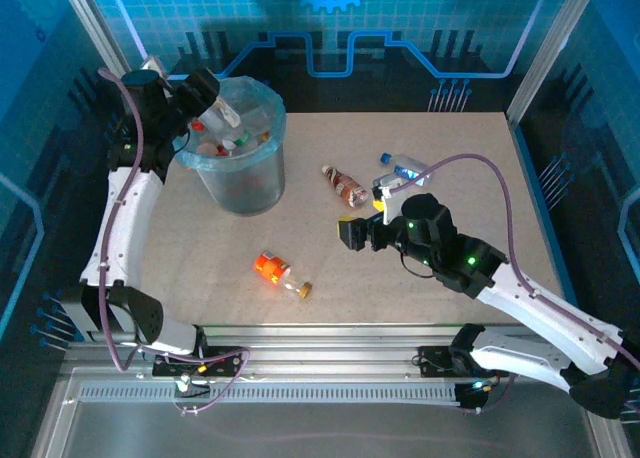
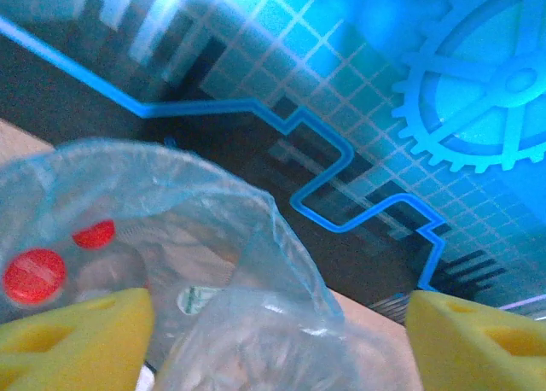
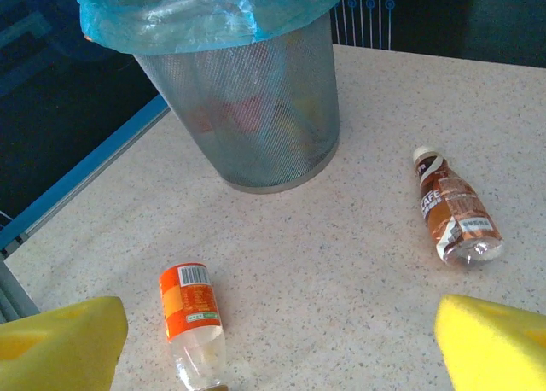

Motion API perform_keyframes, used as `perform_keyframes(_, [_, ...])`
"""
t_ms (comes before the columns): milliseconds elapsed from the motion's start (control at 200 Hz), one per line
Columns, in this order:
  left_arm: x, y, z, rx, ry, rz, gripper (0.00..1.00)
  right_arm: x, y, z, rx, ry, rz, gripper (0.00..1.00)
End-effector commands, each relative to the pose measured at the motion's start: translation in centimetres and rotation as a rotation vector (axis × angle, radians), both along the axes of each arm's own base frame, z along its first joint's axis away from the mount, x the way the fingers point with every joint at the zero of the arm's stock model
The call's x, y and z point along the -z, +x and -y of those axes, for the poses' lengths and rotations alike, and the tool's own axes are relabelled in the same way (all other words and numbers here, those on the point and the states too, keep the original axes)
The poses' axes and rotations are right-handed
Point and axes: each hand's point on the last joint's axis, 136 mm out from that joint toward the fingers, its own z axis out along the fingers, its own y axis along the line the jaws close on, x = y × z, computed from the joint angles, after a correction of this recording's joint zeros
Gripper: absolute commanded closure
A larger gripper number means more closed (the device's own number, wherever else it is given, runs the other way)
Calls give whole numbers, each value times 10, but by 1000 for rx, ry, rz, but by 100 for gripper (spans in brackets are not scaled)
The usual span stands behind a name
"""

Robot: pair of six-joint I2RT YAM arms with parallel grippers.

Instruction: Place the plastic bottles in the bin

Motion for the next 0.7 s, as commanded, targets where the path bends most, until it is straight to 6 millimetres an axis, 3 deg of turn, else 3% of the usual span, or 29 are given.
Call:
perform_keyframes(0, [0, -5, 1, 4, -42, -26, 15, 1, -1, 14, 60, 26, -19, 6])
perform_keyframes(365, [3, -14, -7, -31, 16, -28, 19, 6, -4, 23, 91, 37, -31, 6])
perform_keyframes(535, [7, -9, 5, 33, 47, -50, 30, 5, -2, 22, 94, 34, -28, 6])
perform_keyframes(690, [17, 6, 16, 99, 144, -98, 34, 7, -1, 20, 91, 31, -35, 6])
